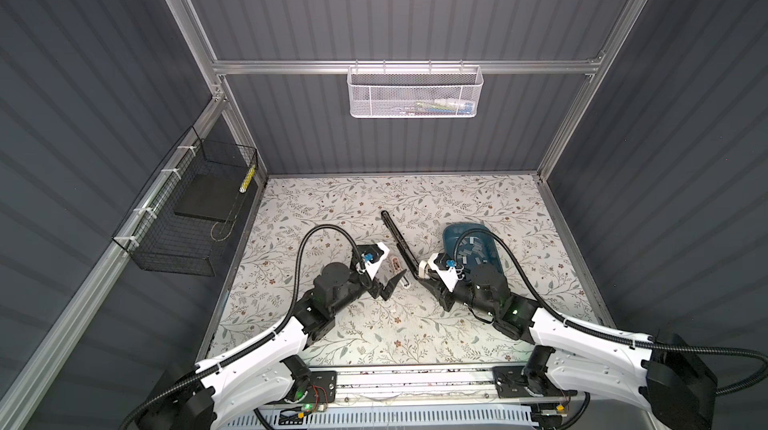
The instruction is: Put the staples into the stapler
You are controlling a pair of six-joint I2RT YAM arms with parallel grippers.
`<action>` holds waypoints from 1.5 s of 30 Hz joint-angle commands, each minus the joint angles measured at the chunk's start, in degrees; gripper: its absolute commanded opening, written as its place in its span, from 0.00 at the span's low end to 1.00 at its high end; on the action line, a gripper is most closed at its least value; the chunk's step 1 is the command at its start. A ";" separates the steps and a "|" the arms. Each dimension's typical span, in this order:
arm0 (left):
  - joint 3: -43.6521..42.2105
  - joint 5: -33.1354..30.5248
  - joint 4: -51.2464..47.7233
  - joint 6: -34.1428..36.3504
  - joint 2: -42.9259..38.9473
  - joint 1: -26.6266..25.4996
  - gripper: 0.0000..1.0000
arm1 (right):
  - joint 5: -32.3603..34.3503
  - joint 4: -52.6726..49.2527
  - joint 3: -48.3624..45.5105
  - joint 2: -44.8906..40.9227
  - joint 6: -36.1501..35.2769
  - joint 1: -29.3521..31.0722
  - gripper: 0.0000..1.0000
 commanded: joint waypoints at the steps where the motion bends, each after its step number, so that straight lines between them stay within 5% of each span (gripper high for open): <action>1: -2.28 -14.95 2.84 -5.28 -3.36 -0.02 1.00 | 4.45 3.47 0.39 -1.33 4.36 0.00 0.00; 10: -1.64 -17.98 0.69 -6.59 -4.35 -0.02 1.00 | 9.97 8.70 0.69 0.89 15.88 -0.04 0.00; 14: -0.66 -21.19 -1.40 -9.14 -4.52 -0.02 1.00 | 11.33 -3.86 8.44 3.49 22.89 -0.04 0.00; 20: 0.96 -33.13 -4.83 -16.65 -2.26 0.13 1.00 | 5.62 -16.57 19.45 14.87 22.68 0.22 0.00; 33: 2.50 -43.46 -10.66 -25.47 -1.65 2.13 1.00 | 14.66 -40.47 42.05 37.39 21.80 5.33 0.00; 45: 6.06 -44.14 -17.55 -26.87 -0.89 2.12 1.00 | 13.94 -35.81 39.43 39.50 31.28 12.23 0.00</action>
